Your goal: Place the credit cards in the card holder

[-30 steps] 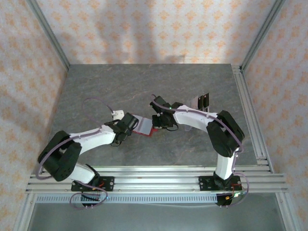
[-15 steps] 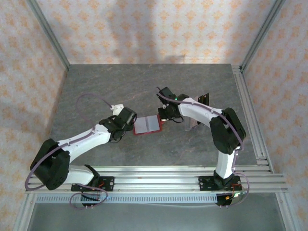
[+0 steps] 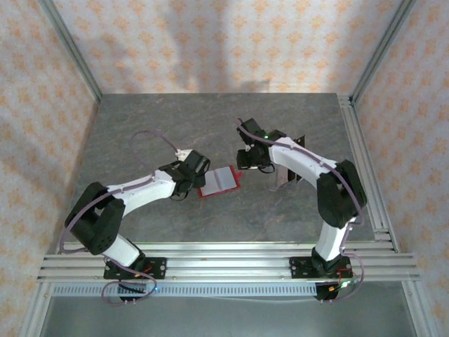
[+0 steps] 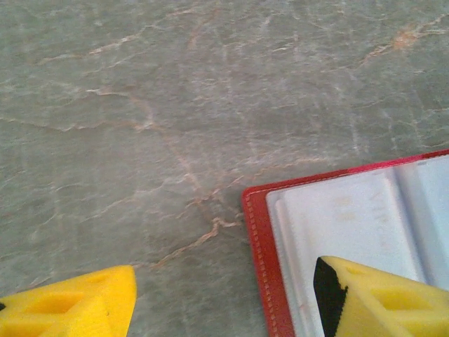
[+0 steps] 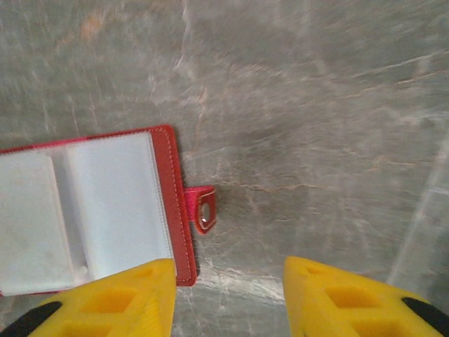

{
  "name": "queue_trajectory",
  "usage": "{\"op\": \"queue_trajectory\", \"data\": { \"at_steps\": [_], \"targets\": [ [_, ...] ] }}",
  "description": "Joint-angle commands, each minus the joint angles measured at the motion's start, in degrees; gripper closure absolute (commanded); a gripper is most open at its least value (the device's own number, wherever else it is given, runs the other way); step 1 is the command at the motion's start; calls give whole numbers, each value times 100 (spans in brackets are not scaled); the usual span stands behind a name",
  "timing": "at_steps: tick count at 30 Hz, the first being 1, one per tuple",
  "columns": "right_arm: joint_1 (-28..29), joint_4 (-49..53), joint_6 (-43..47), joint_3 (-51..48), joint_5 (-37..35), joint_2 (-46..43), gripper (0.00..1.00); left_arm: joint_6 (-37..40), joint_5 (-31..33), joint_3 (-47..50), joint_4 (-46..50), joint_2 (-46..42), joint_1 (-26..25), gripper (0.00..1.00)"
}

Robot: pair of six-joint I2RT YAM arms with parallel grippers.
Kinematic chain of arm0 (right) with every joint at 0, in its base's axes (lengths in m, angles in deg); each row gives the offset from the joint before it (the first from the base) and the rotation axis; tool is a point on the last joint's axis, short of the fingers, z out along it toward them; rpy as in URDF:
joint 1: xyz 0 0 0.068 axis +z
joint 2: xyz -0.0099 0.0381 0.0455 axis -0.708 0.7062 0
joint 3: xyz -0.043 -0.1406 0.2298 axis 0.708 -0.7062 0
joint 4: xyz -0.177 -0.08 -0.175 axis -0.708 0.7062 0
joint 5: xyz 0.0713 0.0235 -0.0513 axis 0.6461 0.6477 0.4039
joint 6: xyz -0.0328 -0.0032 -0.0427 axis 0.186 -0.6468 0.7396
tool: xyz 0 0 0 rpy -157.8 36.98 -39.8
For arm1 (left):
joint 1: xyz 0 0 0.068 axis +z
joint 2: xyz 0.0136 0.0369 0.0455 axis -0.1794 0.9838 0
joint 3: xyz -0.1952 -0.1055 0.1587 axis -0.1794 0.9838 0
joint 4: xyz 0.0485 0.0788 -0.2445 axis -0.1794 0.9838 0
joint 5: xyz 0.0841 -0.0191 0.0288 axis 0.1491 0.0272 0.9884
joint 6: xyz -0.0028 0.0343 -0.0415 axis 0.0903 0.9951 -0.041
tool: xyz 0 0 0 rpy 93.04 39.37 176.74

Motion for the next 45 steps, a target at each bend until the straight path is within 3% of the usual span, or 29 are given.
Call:
{"op": "queue_trajectory", "data": {
  "at_steps": [1,13,23,45],
  "targets": [
    [-184,423,-173,0,-503,-413,54,141,-129,-225,-158,234,-61,31],
    [-517,578,-112,-501,-631,-904,53,93,188,-197,-56,861,-327,31],
    [-541,629,-131,-767,-865,-1020,53,69,518,140,78,727,-313,31],
    [-939,686,-140,-1232,-1272,-1064,54,88,369,167,75,305,-317,31]
  ]
}}
